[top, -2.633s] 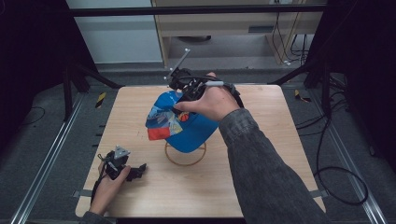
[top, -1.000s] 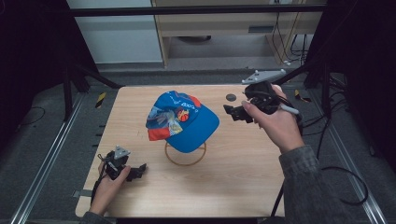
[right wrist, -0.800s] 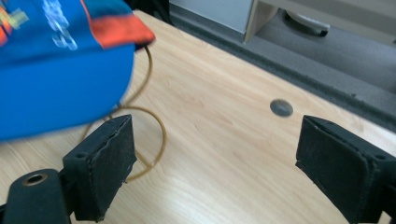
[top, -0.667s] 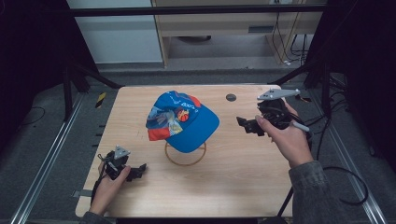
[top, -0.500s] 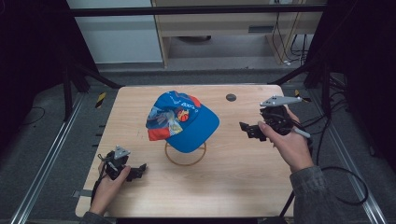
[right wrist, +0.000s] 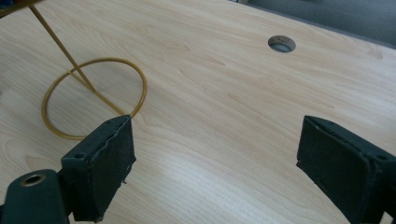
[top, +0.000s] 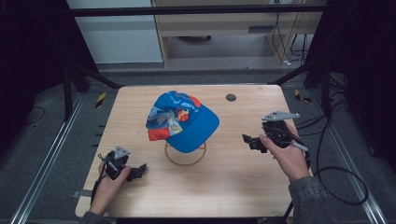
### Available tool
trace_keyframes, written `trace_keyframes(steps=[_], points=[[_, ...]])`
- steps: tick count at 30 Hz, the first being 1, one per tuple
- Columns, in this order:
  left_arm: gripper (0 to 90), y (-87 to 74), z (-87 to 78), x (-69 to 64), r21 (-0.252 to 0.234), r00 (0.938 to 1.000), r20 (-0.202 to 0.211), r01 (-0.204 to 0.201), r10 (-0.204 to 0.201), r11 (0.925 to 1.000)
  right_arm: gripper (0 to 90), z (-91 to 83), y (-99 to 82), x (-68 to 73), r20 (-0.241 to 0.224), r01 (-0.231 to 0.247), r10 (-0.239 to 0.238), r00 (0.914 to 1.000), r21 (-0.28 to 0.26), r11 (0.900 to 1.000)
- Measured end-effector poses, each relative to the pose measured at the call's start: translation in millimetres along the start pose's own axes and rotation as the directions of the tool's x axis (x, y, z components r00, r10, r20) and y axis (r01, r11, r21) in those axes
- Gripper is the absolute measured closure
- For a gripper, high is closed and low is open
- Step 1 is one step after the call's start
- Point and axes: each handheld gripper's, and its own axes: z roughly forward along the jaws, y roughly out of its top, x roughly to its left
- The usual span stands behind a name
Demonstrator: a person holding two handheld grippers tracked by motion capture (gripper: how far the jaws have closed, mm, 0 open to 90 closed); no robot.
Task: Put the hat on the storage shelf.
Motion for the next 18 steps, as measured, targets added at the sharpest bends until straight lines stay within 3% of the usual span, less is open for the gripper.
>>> trace_keyframes(steps=[18], points=[[0.0, 0.0, 0.0, 0.0, 0.0, 1.0, 0.0, 0.0, 0.0, 1.0, 10.5, 6.2, -13.5, -0.6, -0.012, -0.018, 0.018, 0.9998, 0.018, 0.9997]])
